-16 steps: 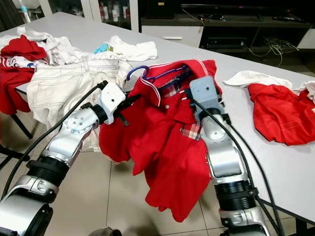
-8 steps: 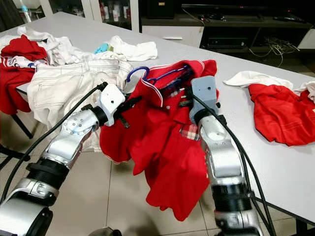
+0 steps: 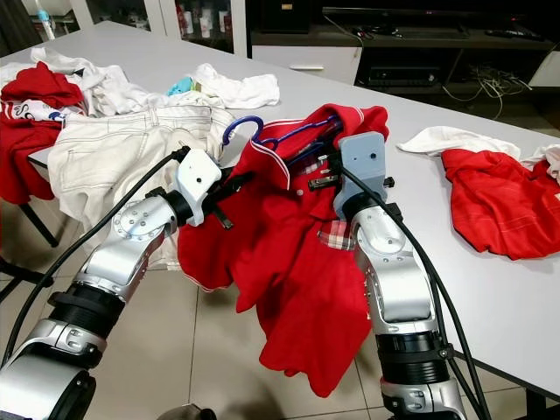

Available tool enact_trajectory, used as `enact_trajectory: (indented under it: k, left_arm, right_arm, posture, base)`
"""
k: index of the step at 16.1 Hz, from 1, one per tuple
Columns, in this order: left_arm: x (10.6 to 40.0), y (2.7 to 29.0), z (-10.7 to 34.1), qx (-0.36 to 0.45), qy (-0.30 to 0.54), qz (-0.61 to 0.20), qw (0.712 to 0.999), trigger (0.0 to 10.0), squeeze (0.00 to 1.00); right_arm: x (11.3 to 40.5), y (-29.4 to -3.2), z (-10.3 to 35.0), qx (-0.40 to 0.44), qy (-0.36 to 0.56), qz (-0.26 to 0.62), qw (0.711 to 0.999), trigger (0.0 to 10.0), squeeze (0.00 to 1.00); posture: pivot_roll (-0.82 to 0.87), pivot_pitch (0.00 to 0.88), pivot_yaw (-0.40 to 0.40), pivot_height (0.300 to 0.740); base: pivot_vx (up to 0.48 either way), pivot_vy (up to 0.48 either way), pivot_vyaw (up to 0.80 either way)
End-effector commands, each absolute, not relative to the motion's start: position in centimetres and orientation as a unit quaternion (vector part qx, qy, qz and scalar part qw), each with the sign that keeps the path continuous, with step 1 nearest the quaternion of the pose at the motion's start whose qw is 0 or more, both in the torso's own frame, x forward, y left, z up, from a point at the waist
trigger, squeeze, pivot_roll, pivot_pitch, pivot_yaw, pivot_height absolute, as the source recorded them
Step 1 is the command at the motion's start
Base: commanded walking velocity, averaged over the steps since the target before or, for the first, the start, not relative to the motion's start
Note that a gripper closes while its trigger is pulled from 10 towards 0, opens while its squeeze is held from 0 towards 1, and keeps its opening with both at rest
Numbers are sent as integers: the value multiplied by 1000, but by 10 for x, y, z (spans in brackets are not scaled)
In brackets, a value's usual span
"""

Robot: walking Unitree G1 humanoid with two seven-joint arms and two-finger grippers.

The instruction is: Hang hanger

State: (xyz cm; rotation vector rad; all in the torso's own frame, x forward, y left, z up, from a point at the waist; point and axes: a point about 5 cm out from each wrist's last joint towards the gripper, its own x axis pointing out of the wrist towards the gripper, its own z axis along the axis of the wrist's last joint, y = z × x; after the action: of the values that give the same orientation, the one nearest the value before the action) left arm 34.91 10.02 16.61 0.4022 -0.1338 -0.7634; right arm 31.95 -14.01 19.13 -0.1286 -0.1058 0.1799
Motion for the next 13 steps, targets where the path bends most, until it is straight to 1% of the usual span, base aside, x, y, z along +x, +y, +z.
enact_trajectory:
  k: [1,9,10,11,12,13]
  left_arm:
    - [348,98,175,190,-86,-371,905,10000,0]
    - [348,98,175,190,-86,-371,905,10000,0]
    - [353,103,165,162,-23,-348,923,10000,0]
    - [357,108,152,112,50,-317,940,10000,0]
    - [357,110,146,77,77,-302,947,10000,0]
    - [356,111,144,68,83,-298,948,10000,0]
  right_arm:
    - [318,-139,195,-64,-65,97,991,0,0]
    - [318,-139,195,-64,-65,97,991,0,0]
    - [309,-145,200,-103,-93,67,988,0,0]
    - [300,-155,202,-142,-115,11,983,0,0]
    - [299,-158,204,-148,-120,-9,982,0,0]
    - [299,-159,205,-149,-123,-14,981,0,0]
  posture:
    - [-71,0,11,740]
    - [-71,0,11,740]
    - [-73,0,14,740]
    - [-75,0,15,740]
    - [-77,0,16,740]
    - [-76,0,16,740]
  base:
    - [0,0,0]
    - [0,0,0]
    - [0,0,0]
    - [0,0,0]
    - [0,0,0]
    - [0,0,0]
